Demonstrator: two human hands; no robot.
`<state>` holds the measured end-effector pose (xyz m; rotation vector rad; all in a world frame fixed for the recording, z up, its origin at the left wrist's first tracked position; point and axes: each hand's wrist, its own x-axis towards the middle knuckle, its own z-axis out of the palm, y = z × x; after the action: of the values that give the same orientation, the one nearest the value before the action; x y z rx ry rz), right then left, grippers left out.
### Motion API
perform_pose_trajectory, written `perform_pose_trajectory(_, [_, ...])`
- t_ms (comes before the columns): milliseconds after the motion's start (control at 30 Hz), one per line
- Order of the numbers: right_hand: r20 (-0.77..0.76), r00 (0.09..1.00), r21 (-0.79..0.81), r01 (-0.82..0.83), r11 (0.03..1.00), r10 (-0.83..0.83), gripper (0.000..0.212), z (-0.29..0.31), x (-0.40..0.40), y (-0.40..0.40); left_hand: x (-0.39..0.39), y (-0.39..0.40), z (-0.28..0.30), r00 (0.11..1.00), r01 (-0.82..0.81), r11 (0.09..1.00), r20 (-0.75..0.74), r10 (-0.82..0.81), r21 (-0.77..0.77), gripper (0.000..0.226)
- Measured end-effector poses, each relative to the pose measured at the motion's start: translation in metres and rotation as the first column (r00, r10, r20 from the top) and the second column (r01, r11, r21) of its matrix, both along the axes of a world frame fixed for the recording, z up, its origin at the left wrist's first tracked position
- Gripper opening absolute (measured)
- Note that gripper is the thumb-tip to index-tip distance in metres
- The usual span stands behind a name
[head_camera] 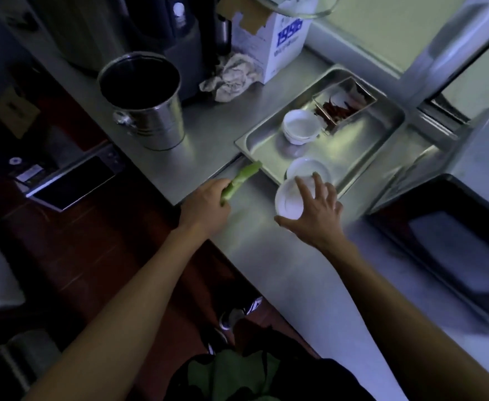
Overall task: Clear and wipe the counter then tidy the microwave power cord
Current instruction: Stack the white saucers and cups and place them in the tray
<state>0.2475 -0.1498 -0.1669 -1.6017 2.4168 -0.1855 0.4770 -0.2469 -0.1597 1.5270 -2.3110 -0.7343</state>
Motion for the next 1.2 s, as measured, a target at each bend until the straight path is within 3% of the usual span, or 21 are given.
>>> perform_pose_trajectory(200, [0.074, 0.992, -0.064, 0.111, 0.992, -0.107, 0.103, -0.011, -0.054, -0.033, -0.073, -0.052, 0.005, 0.986, 0.146, 0.989, 0.083, -0.144, -0.019, 0.041])
perform_pose_trajectory(467, [0.100, 0.986, -0.008, 0.136, 0.991, -0.135, 0.107, -0.032, -0.098, -0.072, -0.141, -0.095, 0.007, 0.966, 0.212, 0.977, 0.146, -0.211, 0.012, 0.034])
perform_pose_trajectory(967, [0.133, 0.937, 0.269, 0.279, 0.922, -0.322, 0.111, -0.088, -0.095, -0.114, -0.185, -0.163, -0.033, 0.888, 0.453, 0.885, 0.031, -0.459, 0.109, 0.045])
perform_pose_trajectory(1200, [0.151, 0.913, 0.256, 0.333, 0.907, -0.378, 0.103, -0.097, -0.088, -0.127, -0.191, -0.182, -0.045, 0.831, 0.553, 0.826, -0.007, -0.556, 0.114, 0.047])
